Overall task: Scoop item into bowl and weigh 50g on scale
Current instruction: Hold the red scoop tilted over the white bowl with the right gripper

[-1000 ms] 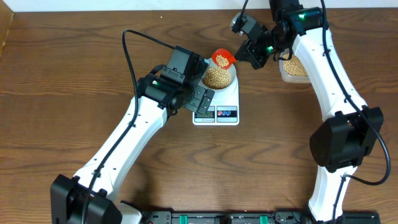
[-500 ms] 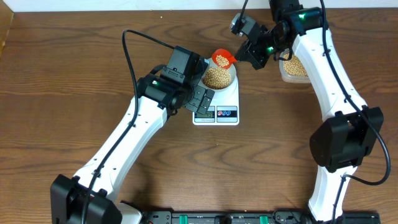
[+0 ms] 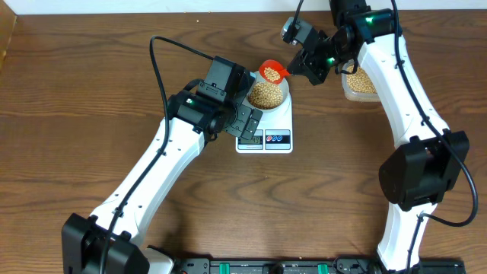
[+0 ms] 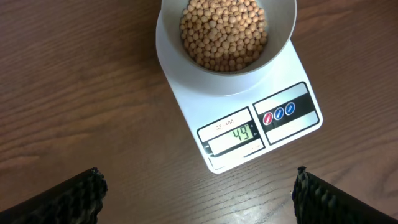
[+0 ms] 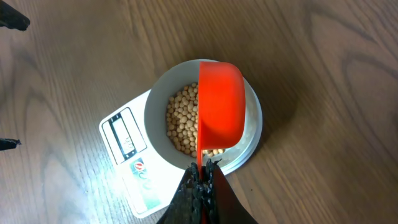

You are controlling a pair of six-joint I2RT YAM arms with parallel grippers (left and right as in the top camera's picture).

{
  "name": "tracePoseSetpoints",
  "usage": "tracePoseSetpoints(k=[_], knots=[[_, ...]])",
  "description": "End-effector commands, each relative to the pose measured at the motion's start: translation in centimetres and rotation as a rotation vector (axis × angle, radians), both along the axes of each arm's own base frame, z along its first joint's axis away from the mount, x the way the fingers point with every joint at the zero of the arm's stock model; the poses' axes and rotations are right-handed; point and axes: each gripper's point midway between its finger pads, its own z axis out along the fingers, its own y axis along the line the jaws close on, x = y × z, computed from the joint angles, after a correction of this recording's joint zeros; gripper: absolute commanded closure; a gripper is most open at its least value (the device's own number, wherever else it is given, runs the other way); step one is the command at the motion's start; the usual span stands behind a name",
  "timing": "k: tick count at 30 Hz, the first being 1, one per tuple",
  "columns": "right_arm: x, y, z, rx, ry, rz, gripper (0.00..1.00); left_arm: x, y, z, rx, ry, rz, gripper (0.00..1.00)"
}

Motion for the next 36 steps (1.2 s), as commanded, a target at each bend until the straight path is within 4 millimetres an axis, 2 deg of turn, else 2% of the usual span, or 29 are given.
tracePoseSetpoints(k=[1,24,31,36], knots=[[-0.1,0.3,2.0,0.018,-0.054,0.022,0.99,0.0,0.3,0.8,0.004,-0.025,0.002,0.02],[-0.5,0.4,2.0,0.022,-0.052,0.05,0.99,0.0,0.3,0.8,0.004,-0.025,0.002,0.02],[0.0,0.0,2.3,0.087,0.089,-0.146,0.99,0.0,0.3,0.8,0.004,-0.025,0.002,0.02],[0.0,-0.4,3.3,0.203,0.2,-0.231,0.99,0.0,0.3,0.8,0.004,-0.025,0.002,0.02]])
